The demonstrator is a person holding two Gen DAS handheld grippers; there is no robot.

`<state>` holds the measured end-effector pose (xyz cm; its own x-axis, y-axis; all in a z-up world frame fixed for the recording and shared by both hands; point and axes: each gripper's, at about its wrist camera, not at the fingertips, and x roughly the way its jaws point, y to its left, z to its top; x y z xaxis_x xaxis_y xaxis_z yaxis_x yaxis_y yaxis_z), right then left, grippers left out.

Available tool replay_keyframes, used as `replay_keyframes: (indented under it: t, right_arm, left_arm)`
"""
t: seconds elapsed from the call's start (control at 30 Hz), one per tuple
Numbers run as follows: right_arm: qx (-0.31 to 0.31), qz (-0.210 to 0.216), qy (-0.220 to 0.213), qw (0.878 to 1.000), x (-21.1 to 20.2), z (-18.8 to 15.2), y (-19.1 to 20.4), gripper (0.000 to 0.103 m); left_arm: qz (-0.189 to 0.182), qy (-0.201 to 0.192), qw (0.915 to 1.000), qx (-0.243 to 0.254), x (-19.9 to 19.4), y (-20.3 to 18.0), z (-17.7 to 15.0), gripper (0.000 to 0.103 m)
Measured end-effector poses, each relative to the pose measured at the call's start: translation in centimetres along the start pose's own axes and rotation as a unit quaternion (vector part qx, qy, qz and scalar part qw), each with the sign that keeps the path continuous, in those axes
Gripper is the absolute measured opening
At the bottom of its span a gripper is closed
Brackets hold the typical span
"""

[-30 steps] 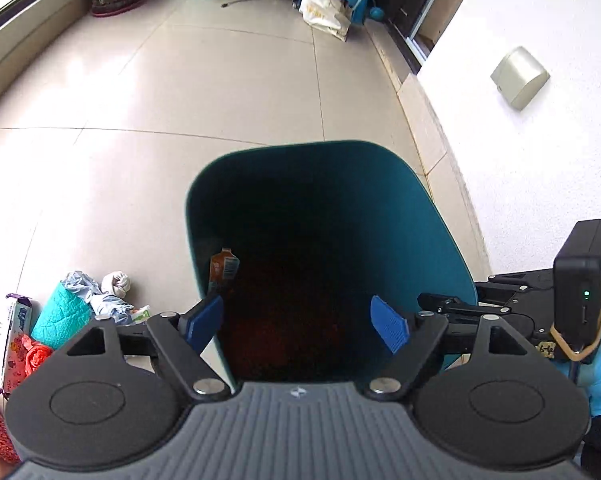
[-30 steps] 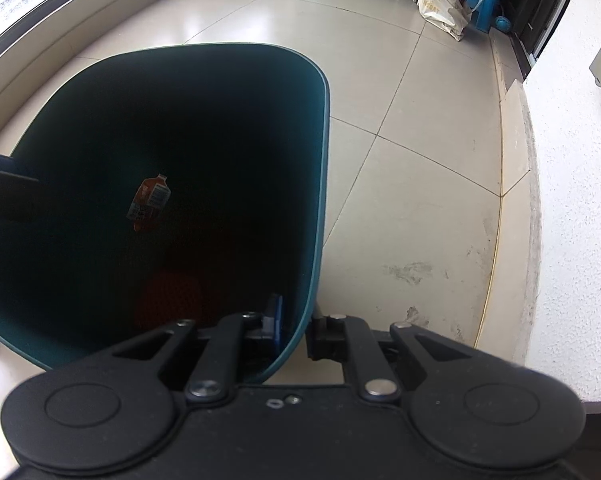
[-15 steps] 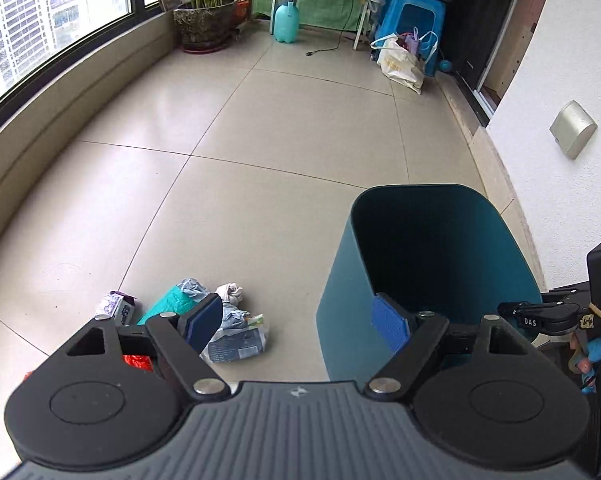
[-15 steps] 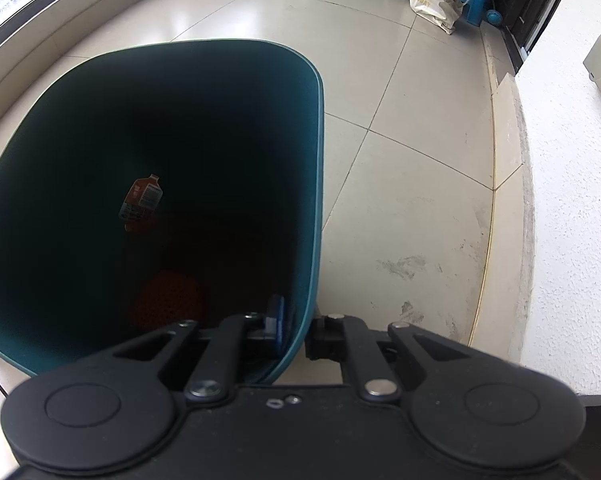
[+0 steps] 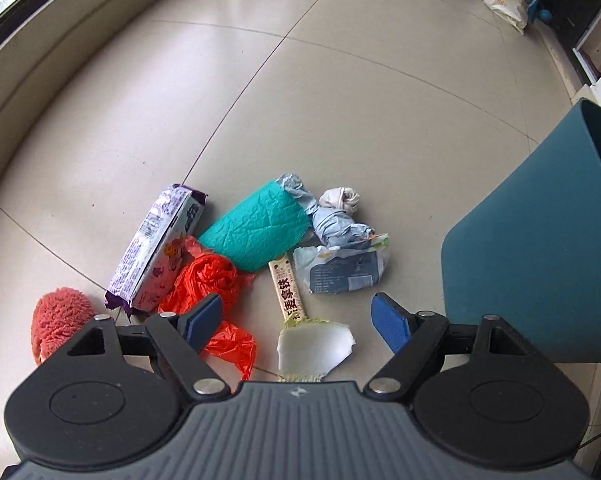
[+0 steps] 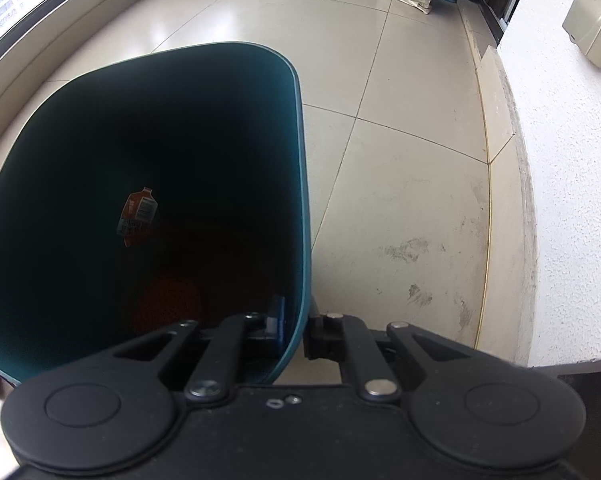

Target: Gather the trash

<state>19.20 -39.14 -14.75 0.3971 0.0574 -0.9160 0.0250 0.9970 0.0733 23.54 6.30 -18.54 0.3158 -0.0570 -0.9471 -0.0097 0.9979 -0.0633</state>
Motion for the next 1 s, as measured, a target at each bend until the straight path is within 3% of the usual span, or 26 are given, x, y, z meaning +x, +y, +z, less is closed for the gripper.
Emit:
replay_keyframes:
  t: [0.07, 0.23, 0.4, 0.67, 0.73, 0.8, 1.0]
  right_arm:
    - [0.003, -0.001, 0.001, 1.000, 0.0, 0.0, 0.0, 0.007]
    - [0.000, -0.004, 0.008, 1.000, 0.5, 0.2, 0.0, 0.007]
    - [-0.002, -0.004, 0.012, 1.000, 1.0, 0.3, 0.2, 0.007]
    - [-0.006, -0.001, 0.015, 1.000, 1.5, 0.5, 0.2, 0.007]
    - [-0.007, 0.000, 0.015, 1.000, 1.4, 0.5, 0.2, 0.007]
    - [-0.007, 0.001, 0.015, 1.000, 1.4, 0.4, 0.1, 0.007]
    - [-0.004, 0.004, 0.014, 1.000, 1.3, 0.4, -0.1, 0.007]
  left_arm:
    - [-0.019, 0.024, 0.9995, -0.009, 2.3, 1.1, -0.3, 0.081]
    - [0.031, 0.073, 0.9967, 0.016, 8.1, 0.5, -2.0, 0.081]
    - [0.030, 0.113, 0.9931, 0.012, 12.9, 0.6, -3.3, 0.081]
    - [0.027, 0.143, 0.9893, 0.013, 16.8, 0.5, -4.2, 0.080]
    - [0.024, 0.153, 0.9878, 0.008, 17.6, 0.8, -4.4, 0.066]
    - [0.025, 0.167, 0.9857, -0.003, 18.4, 1.2, -4.7, 0.043]
    - [0.016, 0.142, 0.9896, -0.013, 17.5, 1.3, -5.0, 0.012]
